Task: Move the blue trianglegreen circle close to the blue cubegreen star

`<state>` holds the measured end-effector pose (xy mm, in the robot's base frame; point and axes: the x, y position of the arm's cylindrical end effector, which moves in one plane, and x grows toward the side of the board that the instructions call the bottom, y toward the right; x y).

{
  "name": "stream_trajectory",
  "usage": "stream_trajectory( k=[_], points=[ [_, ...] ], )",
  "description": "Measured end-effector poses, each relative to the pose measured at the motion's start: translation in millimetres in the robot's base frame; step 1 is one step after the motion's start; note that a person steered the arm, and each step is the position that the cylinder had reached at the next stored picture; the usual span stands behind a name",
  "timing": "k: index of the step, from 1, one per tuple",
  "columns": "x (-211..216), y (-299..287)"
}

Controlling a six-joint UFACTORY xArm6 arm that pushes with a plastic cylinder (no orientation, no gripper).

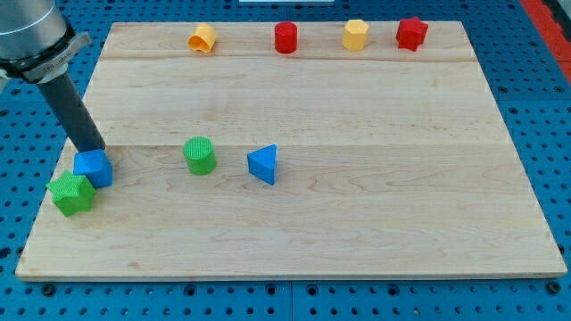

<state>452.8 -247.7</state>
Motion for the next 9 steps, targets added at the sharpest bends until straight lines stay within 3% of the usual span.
stream_trajectory(
  k=[1, 2, 3, 4, 5, 7, 9],
  points=[
    [-32, 45],
    [-63, 48],
    [-54, 149],
    [7, 158],
    [42, 136],
    [61, 94],
    [51, 303]
  ],
)
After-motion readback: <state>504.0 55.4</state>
